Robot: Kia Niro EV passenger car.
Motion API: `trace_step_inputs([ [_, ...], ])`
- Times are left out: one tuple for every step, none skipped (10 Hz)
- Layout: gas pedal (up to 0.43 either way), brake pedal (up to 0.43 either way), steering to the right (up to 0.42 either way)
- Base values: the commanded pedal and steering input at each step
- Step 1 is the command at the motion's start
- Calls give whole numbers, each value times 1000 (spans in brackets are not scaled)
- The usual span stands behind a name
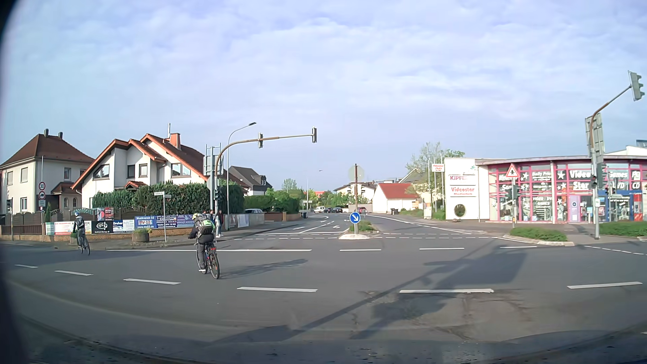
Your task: Follow the waypoints while adhering to traffic rules and regulations
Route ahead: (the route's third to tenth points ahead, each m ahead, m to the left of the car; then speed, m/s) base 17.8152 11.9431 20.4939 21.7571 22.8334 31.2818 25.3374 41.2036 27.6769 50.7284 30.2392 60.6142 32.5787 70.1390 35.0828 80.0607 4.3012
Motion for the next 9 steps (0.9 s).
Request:
trace_step_inputs([
  [130, 0, -194],
  [130, 0, -209],
  [130, 0, -224],
  [118, 0, -235],
  [110, 0, -248],
  [110, 0, -258],
  [110, 0, -269],
  [110, 0, -279],
  [110, 0, -285],
])
